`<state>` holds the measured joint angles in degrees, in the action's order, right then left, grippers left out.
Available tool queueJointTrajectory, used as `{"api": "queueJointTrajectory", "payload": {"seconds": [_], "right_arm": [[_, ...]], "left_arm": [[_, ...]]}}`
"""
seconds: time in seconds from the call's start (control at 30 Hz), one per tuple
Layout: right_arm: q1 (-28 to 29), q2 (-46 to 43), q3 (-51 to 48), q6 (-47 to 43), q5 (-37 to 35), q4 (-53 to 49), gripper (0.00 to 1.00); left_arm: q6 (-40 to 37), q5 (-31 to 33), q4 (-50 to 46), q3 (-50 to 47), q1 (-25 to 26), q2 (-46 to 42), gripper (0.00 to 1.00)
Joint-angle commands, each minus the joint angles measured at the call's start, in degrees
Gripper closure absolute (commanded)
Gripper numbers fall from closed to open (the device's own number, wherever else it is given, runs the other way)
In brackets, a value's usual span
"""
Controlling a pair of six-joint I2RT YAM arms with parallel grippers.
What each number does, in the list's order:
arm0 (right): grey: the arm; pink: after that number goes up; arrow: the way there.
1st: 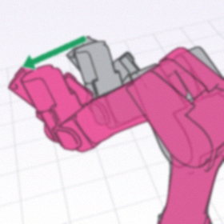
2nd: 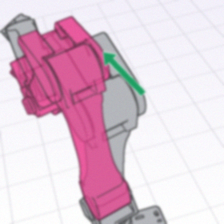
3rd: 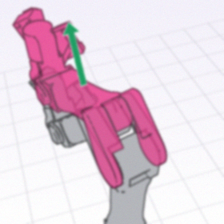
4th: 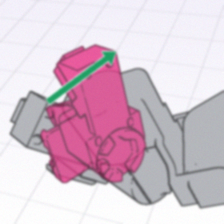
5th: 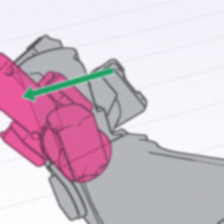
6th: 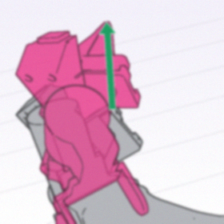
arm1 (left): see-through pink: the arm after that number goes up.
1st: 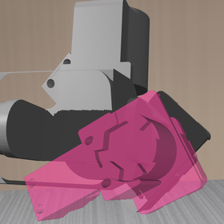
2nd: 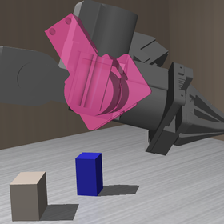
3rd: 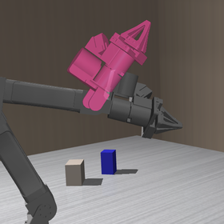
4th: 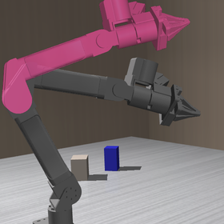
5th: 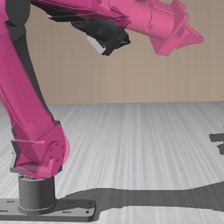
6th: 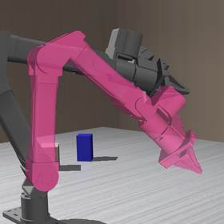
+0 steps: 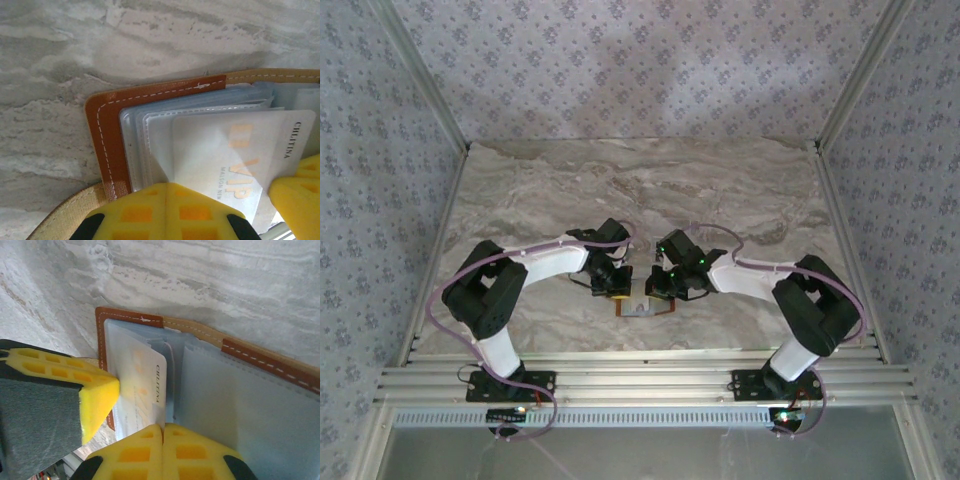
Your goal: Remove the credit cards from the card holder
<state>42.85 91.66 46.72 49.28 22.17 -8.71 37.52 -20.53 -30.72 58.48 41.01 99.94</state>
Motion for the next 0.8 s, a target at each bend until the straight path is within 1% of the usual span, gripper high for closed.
{"api": "queueJointTrajectory", "payload": {"seconds": [0.0, 0.27, 0.43, 0.6, 0.77], "right_arm": [[-0.76, -2.46, -1.16, 0.47, 0.18, 0.10, 0.98], [-1.57, -4.85, -1.38, -0.10, -2.76, -4.40, 1.00], [-1.36, -5.08, -1.28, -0.06, -2.55, -3.40, 1.00], [-0.40, -4.12, -0.71, 0.24, 0.19, -0.11, 0.92], [-0.12, -3.00, -0.63, 0.70, 1.13, 1.02, 0.90]], "left_arm": [[-1.03, 2.55, -3.78, 0.47, 0.33, 1.30, 0.95], [-1.11, 2.60, -3.91, 0.55, 0.32, 1.64, 0.95], [-1.16, 2.78, -3.95, 0.36, 0.36, 1.50, 0.95], [-0.99, 2.78, -3.80, 0.31, 0.35, 1.62, 0.95], [-0.97, 2.63, -3.72, 0.50, 0.44, 1.66, 0.95]]}}
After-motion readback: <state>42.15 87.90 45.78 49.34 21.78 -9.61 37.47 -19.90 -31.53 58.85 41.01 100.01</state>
